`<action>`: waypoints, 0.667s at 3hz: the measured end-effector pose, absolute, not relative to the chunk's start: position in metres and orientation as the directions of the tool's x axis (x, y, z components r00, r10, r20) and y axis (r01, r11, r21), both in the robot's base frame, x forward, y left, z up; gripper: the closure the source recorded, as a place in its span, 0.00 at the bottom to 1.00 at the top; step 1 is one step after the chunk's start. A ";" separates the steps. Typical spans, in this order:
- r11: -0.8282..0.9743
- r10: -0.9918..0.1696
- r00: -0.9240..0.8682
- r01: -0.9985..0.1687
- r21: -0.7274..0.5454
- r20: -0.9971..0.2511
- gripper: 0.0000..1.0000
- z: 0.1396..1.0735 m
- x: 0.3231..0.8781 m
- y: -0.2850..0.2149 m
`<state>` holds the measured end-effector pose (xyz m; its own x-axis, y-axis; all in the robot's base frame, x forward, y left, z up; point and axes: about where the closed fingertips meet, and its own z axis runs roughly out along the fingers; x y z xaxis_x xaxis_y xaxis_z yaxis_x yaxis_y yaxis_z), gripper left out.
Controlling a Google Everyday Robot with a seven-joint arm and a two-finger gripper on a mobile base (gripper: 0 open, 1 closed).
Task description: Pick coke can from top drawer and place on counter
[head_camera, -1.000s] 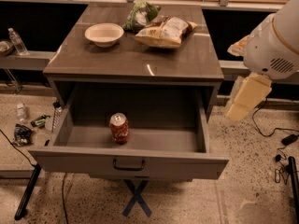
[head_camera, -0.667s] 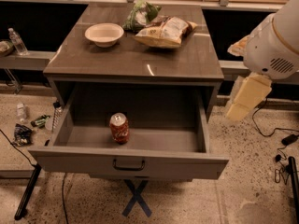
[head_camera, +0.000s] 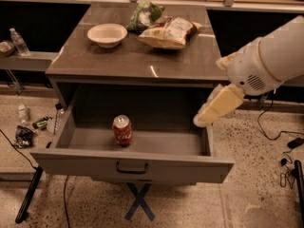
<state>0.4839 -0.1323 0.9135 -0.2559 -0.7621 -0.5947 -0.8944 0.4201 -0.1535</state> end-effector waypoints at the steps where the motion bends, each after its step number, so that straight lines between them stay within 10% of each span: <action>1: 0.406 -0.669 -0.249 -0.912 -0.063 -0.700 0.00 0.859 0.508 -0.069; 2: 0.380 -0.636 -0.241 -0.925 -0.026 -0.733 0.00 0.824 0.518 -0.030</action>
Offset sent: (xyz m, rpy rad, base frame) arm 0.0434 0.1447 -0.1321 0.2813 0.0815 0.1044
